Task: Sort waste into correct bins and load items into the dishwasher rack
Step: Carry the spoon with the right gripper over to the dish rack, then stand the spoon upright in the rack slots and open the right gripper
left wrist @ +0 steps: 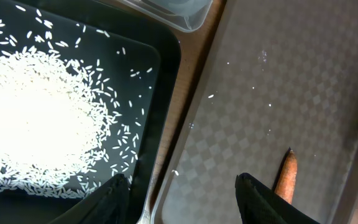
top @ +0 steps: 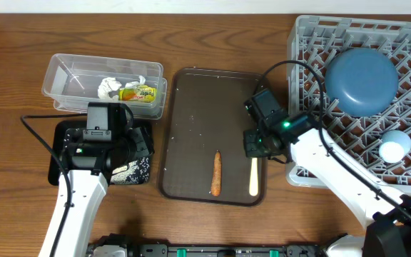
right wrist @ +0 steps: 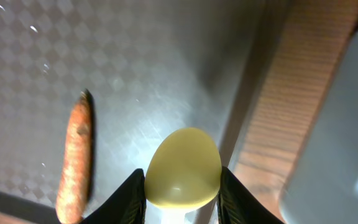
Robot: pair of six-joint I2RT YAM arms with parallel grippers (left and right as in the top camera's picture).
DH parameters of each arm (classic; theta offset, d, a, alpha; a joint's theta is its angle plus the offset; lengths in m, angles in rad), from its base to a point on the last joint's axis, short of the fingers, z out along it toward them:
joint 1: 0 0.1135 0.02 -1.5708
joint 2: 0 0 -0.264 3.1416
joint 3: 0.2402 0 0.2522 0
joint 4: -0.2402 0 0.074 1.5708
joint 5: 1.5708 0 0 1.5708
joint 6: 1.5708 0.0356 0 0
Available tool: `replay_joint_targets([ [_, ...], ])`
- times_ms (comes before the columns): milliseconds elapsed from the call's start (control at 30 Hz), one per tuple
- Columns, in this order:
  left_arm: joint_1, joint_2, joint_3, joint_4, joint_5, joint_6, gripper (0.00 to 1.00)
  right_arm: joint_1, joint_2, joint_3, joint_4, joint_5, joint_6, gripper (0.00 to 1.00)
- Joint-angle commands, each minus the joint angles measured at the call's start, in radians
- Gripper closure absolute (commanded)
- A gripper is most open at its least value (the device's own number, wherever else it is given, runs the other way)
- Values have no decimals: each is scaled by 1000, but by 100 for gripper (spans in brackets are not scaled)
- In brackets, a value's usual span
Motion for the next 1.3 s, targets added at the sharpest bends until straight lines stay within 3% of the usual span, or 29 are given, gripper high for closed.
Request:
replay_joint_targets([
  [0, 5, 0, 9, -3, -14, 5, 42, -43, -19, 78, -47, -52, -93, 69],
  [433, 5, 0, 9, -3, -14, 5, 42, -251, -19, 346, -297, -69, -224, 71],
  [600, 5, 0, 9, -4, -14, 6, 42, -381, -19, 349, -325, -69, -270, 77],
  [800, 5, 0, 9, -3, -14, 5, 42, -485, -16, 349, -368, -69, -314, 77],
  [1267, 5, 0, 9, -3, -14, 5, 42, -515, 56, 260, -293, -19, -336, 77],
])
